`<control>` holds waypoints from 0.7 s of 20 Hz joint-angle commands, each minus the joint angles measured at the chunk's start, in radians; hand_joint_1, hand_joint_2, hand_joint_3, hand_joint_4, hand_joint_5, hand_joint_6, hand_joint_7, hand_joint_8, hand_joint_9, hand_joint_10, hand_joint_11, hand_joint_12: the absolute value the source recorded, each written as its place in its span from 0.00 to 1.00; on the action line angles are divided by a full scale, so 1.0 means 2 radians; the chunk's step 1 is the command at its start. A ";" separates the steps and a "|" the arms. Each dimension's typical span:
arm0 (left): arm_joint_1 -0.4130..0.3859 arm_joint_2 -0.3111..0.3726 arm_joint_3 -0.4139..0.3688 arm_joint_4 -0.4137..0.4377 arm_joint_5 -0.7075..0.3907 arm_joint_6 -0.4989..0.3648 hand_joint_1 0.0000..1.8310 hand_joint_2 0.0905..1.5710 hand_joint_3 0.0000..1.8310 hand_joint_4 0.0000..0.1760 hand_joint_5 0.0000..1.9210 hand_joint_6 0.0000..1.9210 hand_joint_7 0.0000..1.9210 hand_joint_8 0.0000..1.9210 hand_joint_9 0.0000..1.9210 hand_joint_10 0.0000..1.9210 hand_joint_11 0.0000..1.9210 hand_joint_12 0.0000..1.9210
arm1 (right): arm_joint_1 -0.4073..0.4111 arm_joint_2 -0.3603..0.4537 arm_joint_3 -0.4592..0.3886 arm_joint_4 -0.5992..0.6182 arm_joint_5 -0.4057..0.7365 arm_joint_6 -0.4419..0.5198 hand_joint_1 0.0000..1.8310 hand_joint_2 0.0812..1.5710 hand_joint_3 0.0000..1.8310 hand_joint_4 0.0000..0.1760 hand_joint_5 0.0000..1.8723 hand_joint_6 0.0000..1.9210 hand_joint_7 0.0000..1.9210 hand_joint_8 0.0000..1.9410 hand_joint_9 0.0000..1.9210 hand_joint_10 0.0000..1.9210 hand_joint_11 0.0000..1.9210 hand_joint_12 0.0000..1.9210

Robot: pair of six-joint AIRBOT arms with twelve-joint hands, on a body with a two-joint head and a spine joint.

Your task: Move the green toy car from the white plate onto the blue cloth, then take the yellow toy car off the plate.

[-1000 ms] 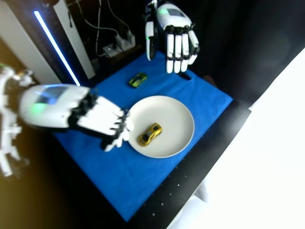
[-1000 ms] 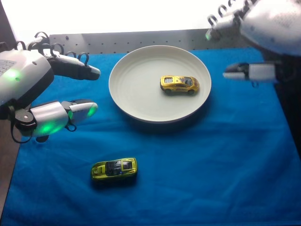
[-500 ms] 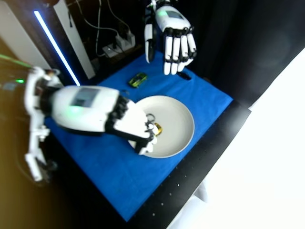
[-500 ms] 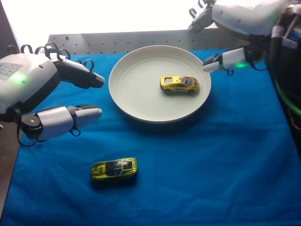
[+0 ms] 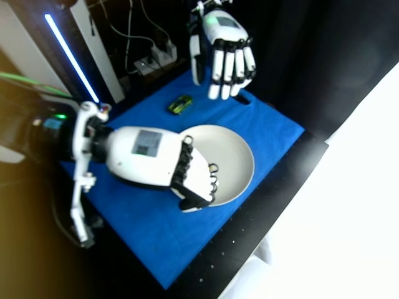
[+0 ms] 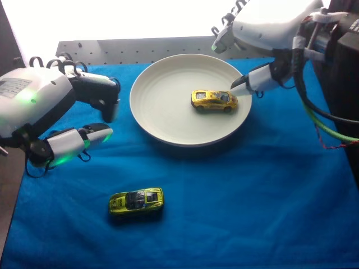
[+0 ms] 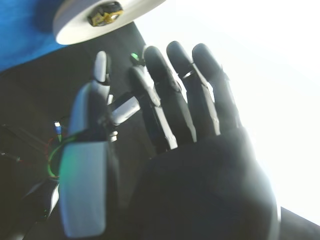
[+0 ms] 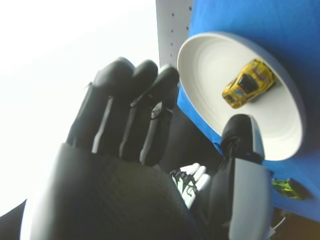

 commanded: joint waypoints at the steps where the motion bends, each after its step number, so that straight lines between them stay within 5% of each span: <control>1: -0.005 -0.003 0.002 0.009 -0.057 0.000 0.46 0.76 0.00 0.89 0.37 0.64 0.48 0.02 0.24 0.49 0.09 0.83 | 0.010 -0.002 0.003 -0.001 0.052 -0.003 0.41 0.58 0.00 0.00 0.42 0.00 0.40 0.76 0.41 0.93 0.44 1.00; 3: -0.005 -0.005 0.003 0.009 -0.055 0.000 0.48 0.78 0.00 1.00 0.37 0.72 0.48 0.02 0.23 0.53 0.10 0.85 | 0.010 -0.005 0.003 -0.003 0.049 -0.003 0.43 0.57 0.00 0.00 0.44 0.01 0.49 0.95 0.56 1.00 0.61 1.00; 5: -0.005 -0.007 0.004 0.009 -0.054 -0.001 0.48 0.78 0.00 1.00 0.37 0.72 0.48 0.03 0.22 0.57 0.10 0.86 | 0.010 -0.009 0.003 -0.008 0.047 -0.003 0.43 0.57 0.00 0.00 0.46 0.01 0.43 0.91 0.50 1.00 0.56 1.00; 7: -0.006 -0.008 0.004 0.009 -0.053 -0.001 0.47 0.79 0.00 1.00 0.36 0.73 0.47 0.04 0.23 0.59 0.13 0.86 | 0.010 -0.012 0.003 -0.012 0.046 -0.003 0.44 0.59 0.00 0.00 0.45 0.00 0.33 0.55 0.31 0.74 0.27 0.97; 8: -0.006 -0.009 0.005 0.009 -0.053 -0.001 0.40 0.74 0.00 0.41 0.33 0.40 0.47 0.04 0.24 0.58 0.14 0.85 | 0.010 -0.014 0.003 -0.014 0.044 -0.003 0.45 0.60 0.00 0.00 0.45 0.00 0.33 0.47 0.28 0.68 0.22 0.96; 9: -0.006 -0.009 0.005 0.009 -0.053 -0.002 0.38 0.72 0.00 0.24 0.37 0.23 0.47 0.05 0.25 0.56 0.14 0.83 | 0.010 -0.016 0.003 -0.016 0.043 -0.003 0.45 0.60 0.00 0.00 0.43 0.00 0.33 0.62 0.30 0.82 0.27 0.99; 10: -0.006 -0.009 0.005 0.009 -0.053 -0.003 0.47 0.76 0.00 0.85 0.38 0.60 0.47 0.06 0.25 0.58 0.14 0.85 | 0.010 -0.017 0.003 -0.019 0.041 -0.003 0.45 0.60 0.00 0.00 0.43 0.00 0.34 0.61 0.33 0.81 0.29 1.00; 11: -0.007 -0.009 0.005 0.010 -0.053 -0.003 0.47 0.78 0.00 0.97 0.37 0.70 0.46 0.08 0.23 0.59 0.13 0.86 | 0.010 -0.019 0.004 -0.020 0.039 -0.003 0.45 0.60 0.00 0.00 0.43 0.00 0.36 0.60 0.36 0.80 0.32 0.99; 12: -0.007 -0.010 0.005 0.010 -0.053 -0.004 0.48 0.78 0.00 0.99 0.37 0.72 0.43 0.14 0.23 0.60 0.13 0.86 | 0.010 -0.020 0.004 -0.021 0.038 -0.003 0.45 0.60 0.00 0.00 0.43 0.00 0.35 0.45 0.32 0.68 0.26 0.93; 13: -0.007 -0.010 0.005 0.010 -0.053 -0.004 0.41 0.73 0.00 0.38 0.33 0.39 0.42 0.15 0.23 0.58 0.12 0.85 | 0.010 -0.020 0.004 -0.022 0.037 -0.003 0.45 0.61 0.00 0.00 0.43 0.00 0.36 0.35 0.31 0.58 0.23 0.88; 14: -0.007 -0.010 0.005 0.010 -0.053 -0.004 0.47 0.76 0.00 0.88 0.37 0.64 0.40 0.19 0.23 0.58 0.13 0.85 | 0.010 -0.021 0.004 -0.022 0.036 -0.003 0.46 0.61 0.00 0.00 0.44 0.00 0.38 0.33 0.32 0.61 0.25 0.90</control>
